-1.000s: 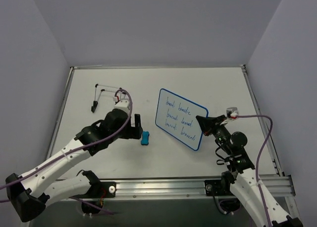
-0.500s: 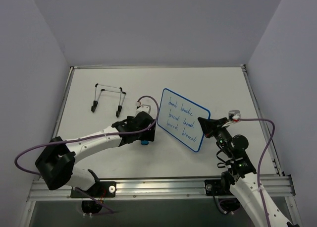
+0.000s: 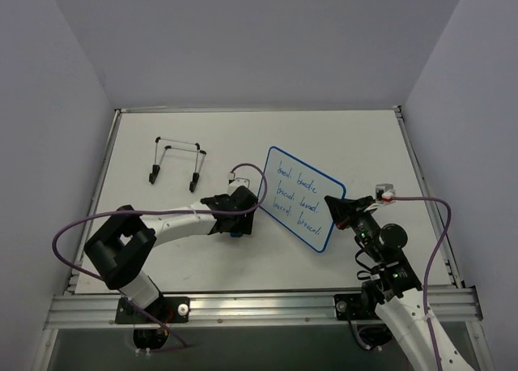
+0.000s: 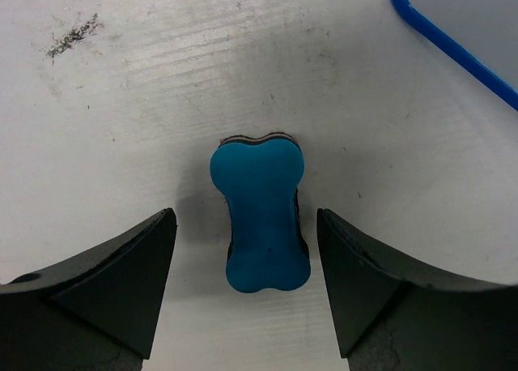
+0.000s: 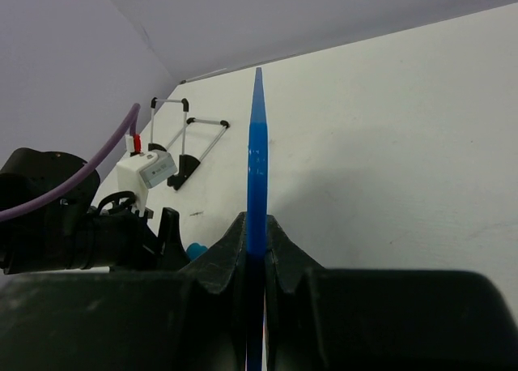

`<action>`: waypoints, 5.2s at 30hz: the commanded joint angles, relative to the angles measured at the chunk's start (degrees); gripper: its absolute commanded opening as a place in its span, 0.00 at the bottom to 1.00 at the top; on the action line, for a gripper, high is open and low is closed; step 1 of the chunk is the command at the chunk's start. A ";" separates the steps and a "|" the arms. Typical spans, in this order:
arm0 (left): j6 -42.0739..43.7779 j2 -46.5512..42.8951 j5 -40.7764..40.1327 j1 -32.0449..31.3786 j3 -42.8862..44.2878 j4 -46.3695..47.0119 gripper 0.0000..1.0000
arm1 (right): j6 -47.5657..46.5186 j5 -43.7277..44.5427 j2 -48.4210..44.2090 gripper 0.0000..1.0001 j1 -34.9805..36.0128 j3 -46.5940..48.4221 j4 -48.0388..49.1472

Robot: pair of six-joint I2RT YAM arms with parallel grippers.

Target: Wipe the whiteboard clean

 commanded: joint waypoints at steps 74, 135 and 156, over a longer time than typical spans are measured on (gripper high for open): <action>15.34 2.38 10.18 2.56 -5.23 79.17 0.02 | -0.36 -4.25 0.95 0.00 3.02 4.08 -3.26; 18.32 10.04 19.23 -3.76 3.38 77.51 0.02 | -0.45 -6.18 -0.46 0.00 3.81 4.43 -3.79; 14.98 11.79 16.59 4.93 0.92 75.56 0.02 | -0.89 -7.06 -1.87 0.00 4.08 5.40 -5.11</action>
